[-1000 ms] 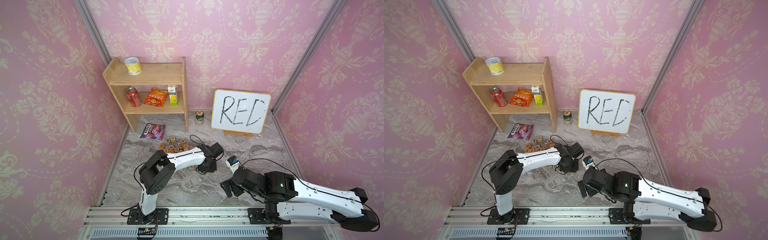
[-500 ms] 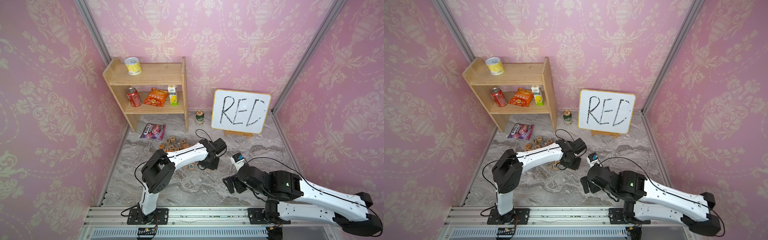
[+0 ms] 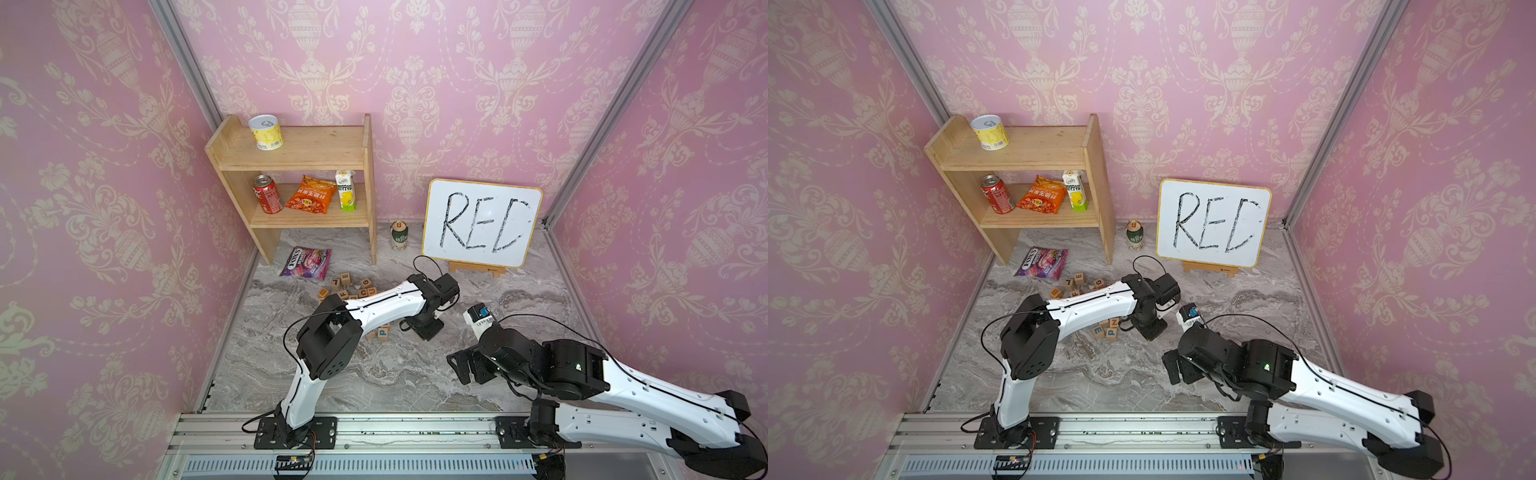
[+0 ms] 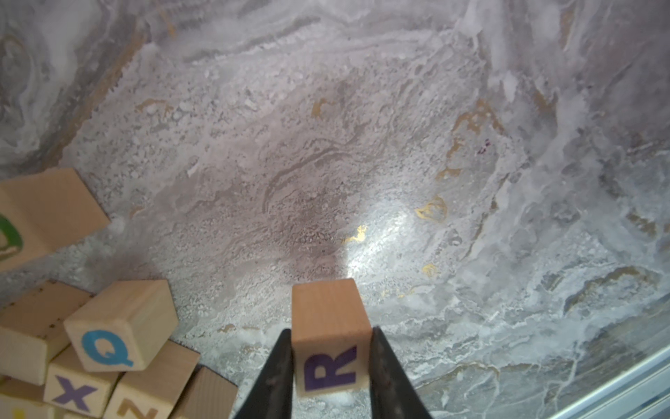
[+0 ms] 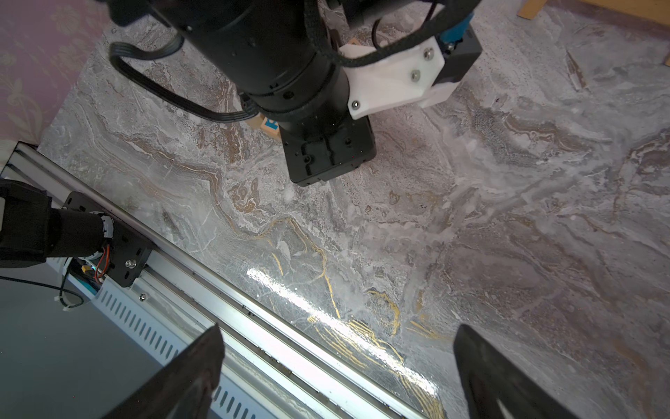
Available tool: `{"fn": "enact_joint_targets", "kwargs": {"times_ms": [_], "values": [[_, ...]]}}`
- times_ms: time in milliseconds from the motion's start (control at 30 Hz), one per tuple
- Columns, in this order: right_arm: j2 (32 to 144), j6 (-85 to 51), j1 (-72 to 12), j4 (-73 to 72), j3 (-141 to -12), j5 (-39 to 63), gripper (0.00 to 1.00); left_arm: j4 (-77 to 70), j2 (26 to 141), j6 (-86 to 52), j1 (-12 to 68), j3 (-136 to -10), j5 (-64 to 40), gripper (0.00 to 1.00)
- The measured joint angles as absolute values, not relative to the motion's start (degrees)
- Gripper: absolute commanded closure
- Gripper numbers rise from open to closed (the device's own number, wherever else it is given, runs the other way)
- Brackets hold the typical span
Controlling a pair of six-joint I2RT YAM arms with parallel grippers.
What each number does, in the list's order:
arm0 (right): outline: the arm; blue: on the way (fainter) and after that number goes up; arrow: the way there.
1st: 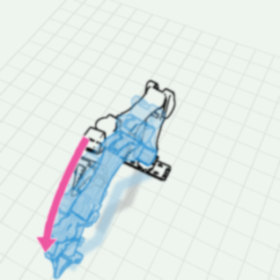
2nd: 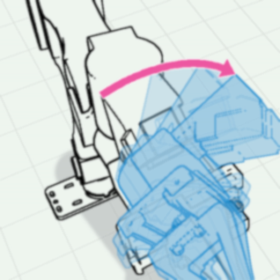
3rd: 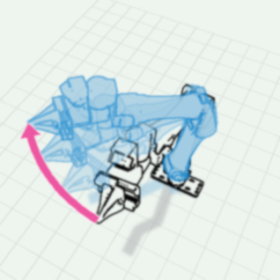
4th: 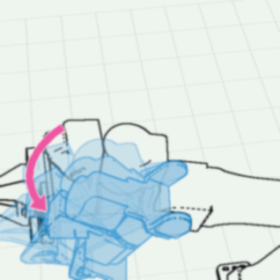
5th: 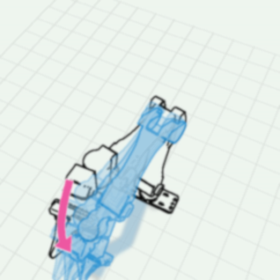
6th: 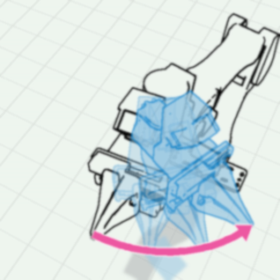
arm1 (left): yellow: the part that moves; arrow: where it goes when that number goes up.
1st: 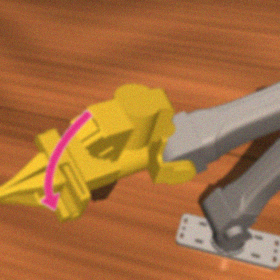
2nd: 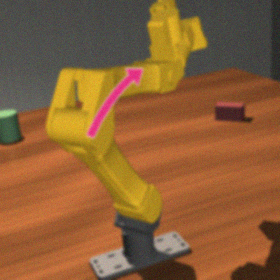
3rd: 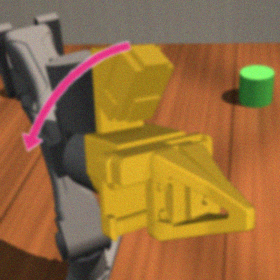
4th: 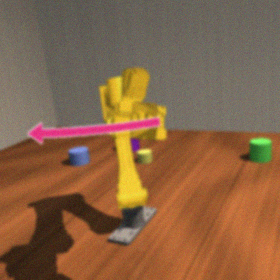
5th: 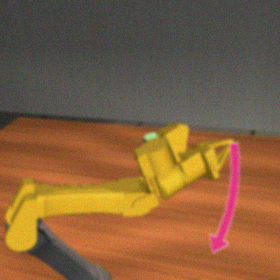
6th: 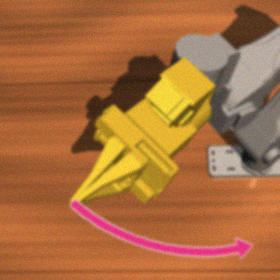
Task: Assemble the uppercase word "red" with letter blocks
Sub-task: Adjust the letter block at the center of the board.
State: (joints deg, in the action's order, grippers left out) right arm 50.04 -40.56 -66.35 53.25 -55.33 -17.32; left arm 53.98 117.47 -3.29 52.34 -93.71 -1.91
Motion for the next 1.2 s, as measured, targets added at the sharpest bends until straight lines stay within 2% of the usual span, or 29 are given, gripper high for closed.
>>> {"fn": "enact_joint_targets", "kwargs": {"times_ms": [333,467,600,733,800,1000,1200], "values": [[51.66,-40.36,-66.08,53.76,-55.55,-15.11,0.00,49.67,117.75,8.25,52.34,-93.08,-3.64,0.67],[52.05,-40.29,-66.08,54.11,-56.03,-14.66,0.00,48.29,118.45,10.07,52.34,-91.74,-4.80,0.62],[52.38,-40.29,-66.08,54.37,-56.03,-14.33,0.00,47.13,119.42,10.83,52.34,-91.55,-5.58,0.45],[52.36,-40.29,-66.08,54.35,-56.03,-14.33,0.00,46.28,119.50,10.20,52.34,-91.59,-5.67,0.21],[52.36,-40.12,-66.08,54.37,-56.03,-14.33,0.00,46.11,119.52,8.88,52.34,-91.90,-5.39,0.03],[52.38,-37.91,-65.63,55.44,-56.21,-14.31,0.00,45.65,119.52,-0.47,52.34,-93.73,-4.58,0.01],[52.82,-34.63,-63.48,56.47,-56.31,-11.53,0.00,46.11,119.52,-15.57,52.34,-93.76,-3.25,0.01]]}}
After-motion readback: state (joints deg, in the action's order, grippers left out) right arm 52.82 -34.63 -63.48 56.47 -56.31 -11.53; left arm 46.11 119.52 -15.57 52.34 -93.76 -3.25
